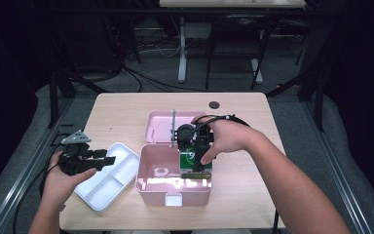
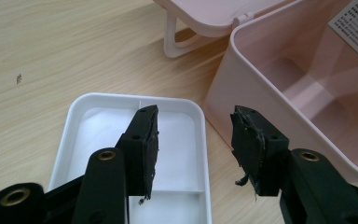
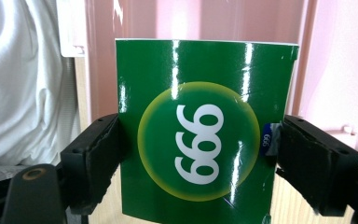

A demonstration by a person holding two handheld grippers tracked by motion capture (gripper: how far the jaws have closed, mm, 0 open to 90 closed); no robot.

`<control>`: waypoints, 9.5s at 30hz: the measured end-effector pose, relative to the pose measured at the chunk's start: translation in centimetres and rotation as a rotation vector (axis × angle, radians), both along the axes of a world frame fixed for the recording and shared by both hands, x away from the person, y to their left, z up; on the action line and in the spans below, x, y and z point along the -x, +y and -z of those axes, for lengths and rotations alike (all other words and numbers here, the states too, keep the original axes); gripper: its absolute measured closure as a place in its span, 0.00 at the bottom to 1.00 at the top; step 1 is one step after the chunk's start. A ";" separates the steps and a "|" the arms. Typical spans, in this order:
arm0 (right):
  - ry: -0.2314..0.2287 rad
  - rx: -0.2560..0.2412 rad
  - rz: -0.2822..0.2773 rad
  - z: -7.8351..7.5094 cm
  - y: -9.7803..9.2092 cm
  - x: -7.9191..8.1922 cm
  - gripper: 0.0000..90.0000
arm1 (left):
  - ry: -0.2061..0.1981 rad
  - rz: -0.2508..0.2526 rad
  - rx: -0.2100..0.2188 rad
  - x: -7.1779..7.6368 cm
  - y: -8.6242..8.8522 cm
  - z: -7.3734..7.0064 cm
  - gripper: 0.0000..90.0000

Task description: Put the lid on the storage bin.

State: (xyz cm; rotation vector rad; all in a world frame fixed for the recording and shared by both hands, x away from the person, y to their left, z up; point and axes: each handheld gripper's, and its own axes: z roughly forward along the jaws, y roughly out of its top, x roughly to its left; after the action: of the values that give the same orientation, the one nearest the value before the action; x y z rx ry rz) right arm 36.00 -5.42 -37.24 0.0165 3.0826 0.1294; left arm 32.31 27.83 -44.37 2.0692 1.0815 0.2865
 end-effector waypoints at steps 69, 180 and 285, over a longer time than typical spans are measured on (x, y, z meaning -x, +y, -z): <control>0.036 0.016 0.021 10.6 0.2 -1.7 0.18 | 0.018 0.011 -0.017 -0.2 -0.6 0.6 0.57; -0.160 -0.473 0.605 6.4 -12.4 3.5 0.46 | 0.340 0.026 -0.349 -3.6 -0.4 3.7 0.72; -0.221 -0.583 0.668 5.7 -14.9 4.3 0.46 | 0.288 0.255 -0.630 -4.0 -5.6 -7.0 0.99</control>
State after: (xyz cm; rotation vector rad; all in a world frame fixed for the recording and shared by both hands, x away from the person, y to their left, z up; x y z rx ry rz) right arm 31.68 -20.34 -42.98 0.9530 2.5362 0.8948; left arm 36.30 22.28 -37.37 2.8538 0.9500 0.2211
